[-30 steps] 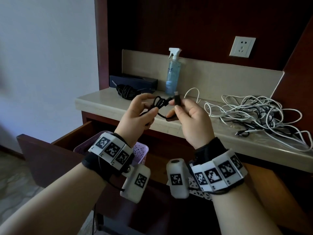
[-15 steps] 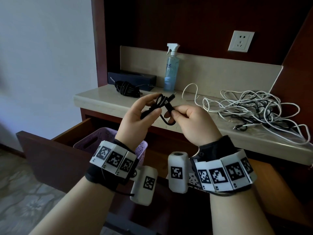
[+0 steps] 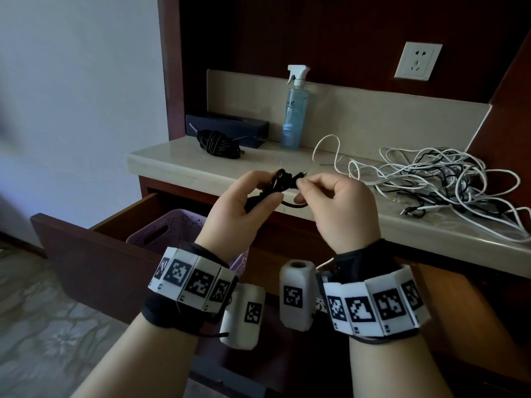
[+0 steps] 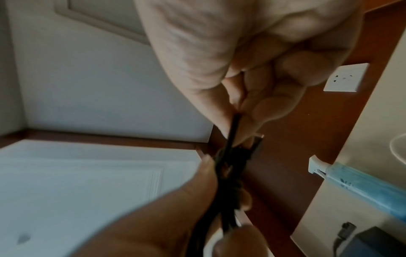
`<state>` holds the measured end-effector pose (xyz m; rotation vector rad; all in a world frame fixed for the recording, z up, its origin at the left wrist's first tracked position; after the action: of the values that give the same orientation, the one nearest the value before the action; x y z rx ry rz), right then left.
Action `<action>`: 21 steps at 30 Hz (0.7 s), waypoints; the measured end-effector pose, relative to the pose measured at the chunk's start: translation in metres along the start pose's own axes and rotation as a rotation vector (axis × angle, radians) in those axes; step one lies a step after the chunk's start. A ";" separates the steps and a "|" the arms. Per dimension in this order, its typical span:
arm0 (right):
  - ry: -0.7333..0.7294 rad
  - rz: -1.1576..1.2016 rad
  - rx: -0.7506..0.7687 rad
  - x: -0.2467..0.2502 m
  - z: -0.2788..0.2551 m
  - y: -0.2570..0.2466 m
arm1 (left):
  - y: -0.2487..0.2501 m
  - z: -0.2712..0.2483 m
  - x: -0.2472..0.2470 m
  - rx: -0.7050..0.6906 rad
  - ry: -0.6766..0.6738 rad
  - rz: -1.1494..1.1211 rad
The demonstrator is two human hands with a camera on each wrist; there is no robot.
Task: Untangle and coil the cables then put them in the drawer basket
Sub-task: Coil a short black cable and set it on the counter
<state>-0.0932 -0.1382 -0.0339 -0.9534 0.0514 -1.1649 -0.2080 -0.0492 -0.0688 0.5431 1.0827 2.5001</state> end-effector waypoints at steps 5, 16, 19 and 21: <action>0.012 -0.067 0.081 -0.003 0.000 -0.002 | 0.006 0.000 0.006 -0.001 -0.037 0.084; -0.058 -0.008 0.065 -0.006 0.002 -0.011 | 0.017 0.001 0.020 -0.043 -0.091 0.158; -0.069 -0.027 0.088 -0.009 0.000 -0.015 | 0.013 -0.001 0.024 -0.033 -0.061 0.160; -0.082 -0.019 0.093 -0.012 -0.002 -0.016 | 0.009 -0.002 0.027 -0.014 -0.037 0.113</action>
<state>-0.1115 -0.1309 -0.0291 -0.9195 -0.0771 -1.1349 -0.2334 -0.0436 -0.0580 0.6620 1.0472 2.5813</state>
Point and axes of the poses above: each hand's wrist, its own z-axis towards the middle knuckle, its own x-axis out of the back of the hand, y = z × x, the point moved 8 cm from there along z, towards the middle knuckle, and after that the axes turned 1 degree about -x, right-handed, at the moved point
